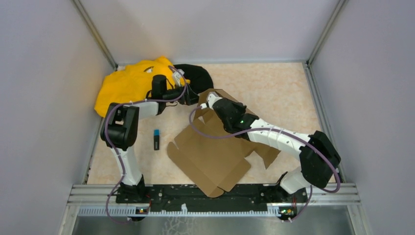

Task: Fold the paper box

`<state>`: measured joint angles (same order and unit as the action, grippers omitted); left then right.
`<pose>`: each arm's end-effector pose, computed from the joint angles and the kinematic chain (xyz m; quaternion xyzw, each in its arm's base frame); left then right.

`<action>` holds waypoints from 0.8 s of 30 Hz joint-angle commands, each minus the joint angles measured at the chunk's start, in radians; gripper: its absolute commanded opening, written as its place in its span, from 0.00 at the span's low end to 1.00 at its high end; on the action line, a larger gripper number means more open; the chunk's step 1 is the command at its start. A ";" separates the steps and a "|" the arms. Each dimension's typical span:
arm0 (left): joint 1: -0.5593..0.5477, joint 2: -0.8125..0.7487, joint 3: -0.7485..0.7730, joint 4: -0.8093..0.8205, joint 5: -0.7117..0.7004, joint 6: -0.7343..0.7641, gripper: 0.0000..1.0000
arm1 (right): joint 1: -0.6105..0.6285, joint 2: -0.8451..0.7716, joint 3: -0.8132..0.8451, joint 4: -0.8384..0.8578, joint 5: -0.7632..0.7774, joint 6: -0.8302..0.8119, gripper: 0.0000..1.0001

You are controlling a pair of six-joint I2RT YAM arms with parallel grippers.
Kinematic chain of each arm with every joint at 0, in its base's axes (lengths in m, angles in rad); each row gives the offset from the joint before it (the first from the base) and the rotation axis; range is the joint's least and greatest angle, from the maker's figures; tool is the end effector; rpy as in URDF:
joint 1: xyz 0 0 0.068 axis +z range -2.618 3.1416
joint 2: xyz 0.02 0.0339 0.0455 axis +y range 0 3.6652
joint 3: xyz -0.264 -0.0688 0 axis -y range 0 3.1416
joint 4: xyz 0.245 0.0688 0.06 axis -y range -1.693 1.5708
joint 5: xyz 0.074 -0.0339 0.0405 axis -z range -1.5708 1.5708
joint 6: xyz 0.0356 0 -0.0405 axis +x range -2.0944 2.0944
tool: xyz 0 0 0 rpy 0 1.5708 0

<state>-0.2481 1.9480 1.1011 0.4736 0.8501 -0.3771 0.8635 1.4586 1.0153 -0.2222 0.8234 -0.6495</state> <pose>0.3960 -0.1279 0.1796 0.1834 0.7660 -0.4820 0.3838 0.2244 0.2223 0.2643 -0.4384 0.7195 -0.3150 0.4369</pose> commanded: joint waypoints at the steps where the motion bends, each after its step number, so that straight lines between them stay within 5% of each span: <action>1: -0.018 -0.031 0.051 0.021 0.022 0.017 0.99 | -0.020 -0.033 0.023 0.004 -0.019 0.054 0.00; 24: -0.049 0.021 0.115 0.011 0.007 0.034 0.99 | -0.092 -0.056 -0.007 0.012 -0.065 0.135 0.00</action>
<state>-0.2901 1.9491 1.1923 0.4717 0.8383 -0.3676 0.7757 1.4521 1.0142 -0.2539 0.7654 -0.5449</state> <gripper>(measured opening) 0.987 0.008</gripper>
